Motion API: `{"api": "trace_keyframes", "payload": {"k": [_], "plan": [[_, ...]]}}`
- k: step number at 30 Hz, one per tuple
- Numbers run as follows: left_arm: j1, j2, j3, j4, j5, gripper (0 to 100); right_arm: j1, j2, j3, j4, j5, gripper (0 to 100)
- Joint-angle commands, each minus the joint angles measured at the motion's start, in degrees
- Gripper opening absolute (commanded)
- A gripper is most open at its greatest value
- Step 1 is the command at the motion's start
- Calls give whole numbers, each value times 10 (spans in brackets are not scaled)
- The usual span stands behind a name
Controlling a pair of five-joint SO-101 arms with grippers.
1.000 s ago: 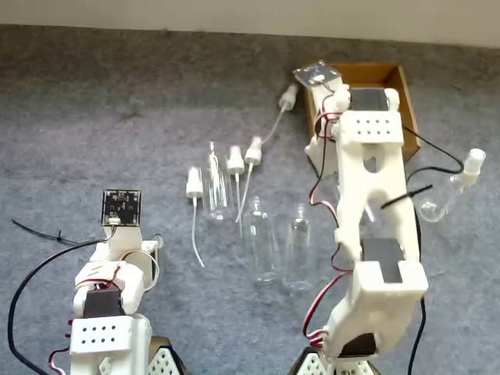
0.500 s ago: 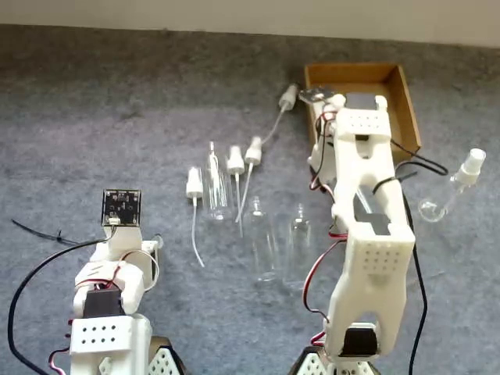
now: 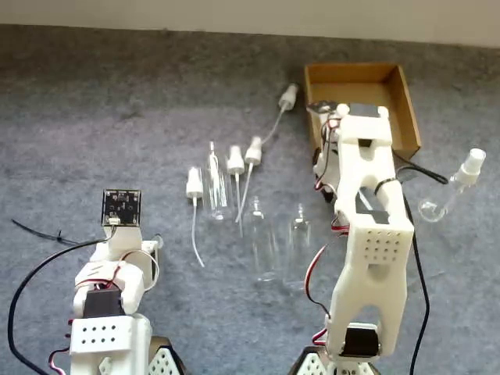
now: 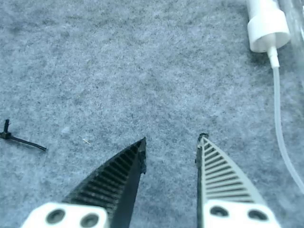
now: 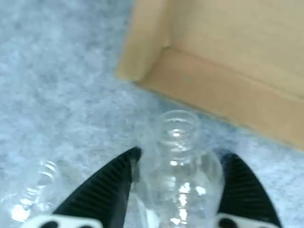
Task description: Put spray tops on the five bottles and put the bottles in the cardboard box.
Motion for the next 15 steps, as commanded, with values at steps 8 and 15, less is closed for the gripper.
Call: {"api": "trace_keyframes", "payload": {"k": [8,15], "plan": [[-5,-6,15,2,5,168,20,-70,-102,102,-104,5],[-5,-6,15,2,5,168,21,-215,-122,111,-141,5]]}}
